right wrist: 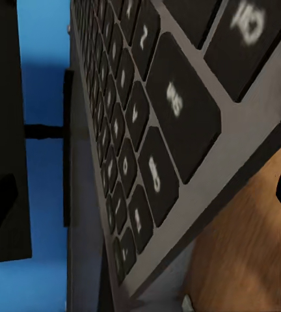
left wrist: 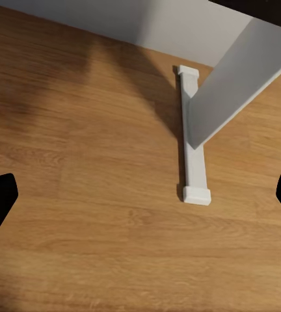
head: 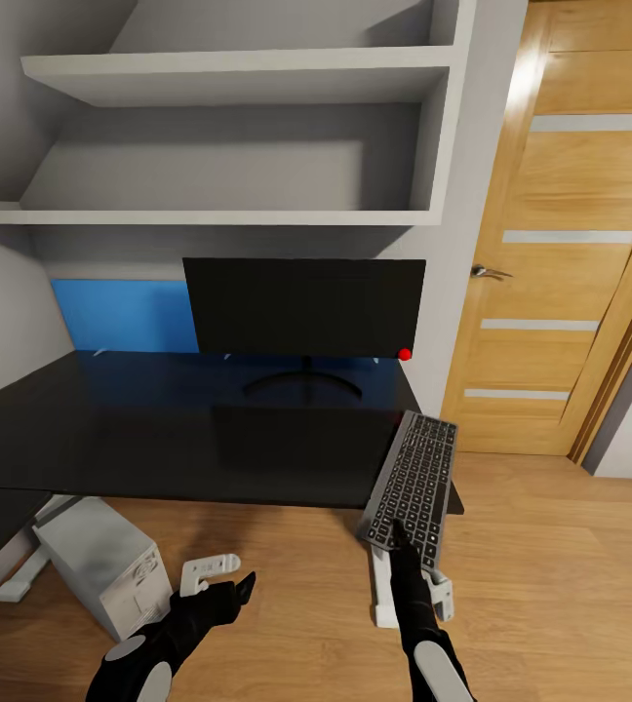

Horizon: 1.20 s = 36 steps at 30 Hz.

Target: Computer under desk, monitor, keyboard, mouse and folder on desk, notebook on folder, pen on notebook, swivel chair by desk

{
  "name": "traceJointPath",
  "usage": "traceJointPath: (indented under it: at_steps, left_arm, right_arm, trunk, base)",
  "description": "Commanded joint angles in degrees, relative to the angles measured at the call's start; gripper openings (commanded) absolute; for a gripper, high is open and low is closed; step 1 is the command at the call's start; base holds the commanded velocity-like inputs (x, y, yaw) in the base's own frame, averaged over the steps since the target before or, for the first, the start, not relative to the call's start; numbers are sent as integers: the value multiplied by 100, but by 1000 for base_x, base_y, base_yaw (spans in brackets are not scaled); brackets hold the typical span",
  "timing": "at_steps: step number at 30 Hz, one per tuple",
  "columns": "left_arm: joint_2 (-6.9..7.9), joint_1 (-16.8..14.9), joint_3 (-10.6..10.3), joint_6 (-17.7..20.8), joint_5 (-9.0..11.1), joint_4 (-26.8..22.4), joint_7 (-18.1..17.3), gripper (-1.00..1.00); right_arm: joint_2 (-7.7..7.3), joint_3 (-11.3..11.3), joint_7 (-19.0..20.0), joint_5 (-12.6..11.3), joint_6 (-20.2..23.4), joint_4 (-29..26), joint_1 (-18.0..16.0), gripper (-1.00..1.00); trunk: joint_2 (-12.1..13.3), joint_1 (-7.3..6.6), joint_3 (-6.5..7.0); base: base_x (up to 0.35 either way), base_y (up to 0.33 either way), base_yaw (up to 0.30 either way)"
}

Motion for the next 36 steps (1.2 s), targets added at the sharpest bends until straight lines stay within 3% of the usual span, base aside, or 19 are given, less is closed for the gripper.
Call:
traceJointPath:
  at_steps: [1, 5, 11, 18, 27, 33, 36]
  left_arm:
    - [0, -4, -6, 23, 61, -7, 55, 100]
    - [-2, -4, -6, 23, 61, -7, 56, 100]
    - [-4, -4, -6, 23, 61, -7, 62, 100]
    - [-4, -4, -6, 23, 61, -7, 63, 100]
    - [0, -4, -3, 23, 61, -7, 63, 100]
    - [0, -4, 1, 23, 61, -7, 63, 100]
    - [0, -4, 67, 23, 61, -7, 63, 100]
  right_arm:
    - [-4, 7, 21, -101, -36, 0, -5, 100]
    - [-8, -14, 26, -219, -38, -2, -5, 100]
    - [-10, -544, 26, -304, -30, -6, -5, 100]
    - [-10, -661, 29, -313, -26, -15, -3, 100]
    - [-24, -865, 43, -510, -27, -44, -6, 100]
    - [-164, -1051, 51, -520, -31, -89, -6, 100]
    - [-323, -1188, 49, -536, -30, -328, -6, 100]
  trunk:
    - [-3, 0, -6]
    - [-3, 0, -6]
    - [-3, 0, -6]
    - [-3, 0, -6]
    - [-3, 0, -6]
    - [-3, 0, -6]
    - [-3, 0, -6]
  base:
    - [0, 0, 0]
    - [0, 0, 0]
    - [0, 0, 0]
    - [0, 0, 0]
    - [0, 0, 0]
    - [0, 0, 0]
    - [0, 0, 0]
